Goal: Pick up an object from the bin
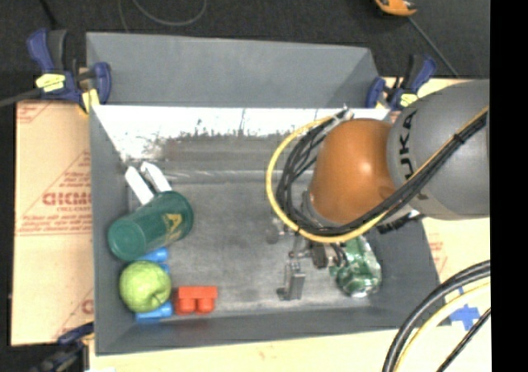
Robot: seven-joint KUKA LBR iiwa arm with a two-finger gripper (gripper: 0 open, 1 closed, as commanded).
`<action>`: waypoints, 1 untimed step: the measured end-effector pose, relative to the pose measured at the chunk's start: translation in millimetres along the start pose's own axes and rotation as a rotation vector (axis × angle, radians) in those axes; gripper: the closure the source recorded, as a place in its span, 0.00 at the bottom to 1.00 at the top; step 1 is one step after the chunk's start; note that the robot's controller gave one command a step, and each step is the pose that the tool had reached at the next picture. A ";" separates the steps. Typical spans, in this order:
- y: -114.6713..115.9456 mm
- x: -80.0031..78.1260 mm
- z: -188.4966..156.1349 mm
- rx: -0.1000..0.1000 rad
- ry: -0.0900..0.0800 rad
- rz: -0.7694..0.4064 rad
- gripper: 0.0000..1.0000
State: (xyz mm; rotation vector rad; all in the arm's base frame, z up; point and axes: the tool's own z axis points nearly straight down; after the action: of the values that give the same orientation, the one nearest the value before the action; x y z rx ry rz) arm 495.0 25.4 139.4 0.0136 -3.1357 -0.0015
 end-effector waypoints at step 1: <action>0.1 -1.6 -4.4 0.000 -0.008 0.000 0.00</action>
Offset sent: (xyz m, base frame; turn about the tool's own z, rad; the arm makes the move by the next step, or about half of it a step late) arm 0.0105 -0.0545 -0.0012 -0.0596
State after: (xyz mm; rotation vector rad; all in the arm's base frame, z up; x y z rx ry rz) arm 496.6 25.5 143.8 0.0129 -3.1436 -0.0023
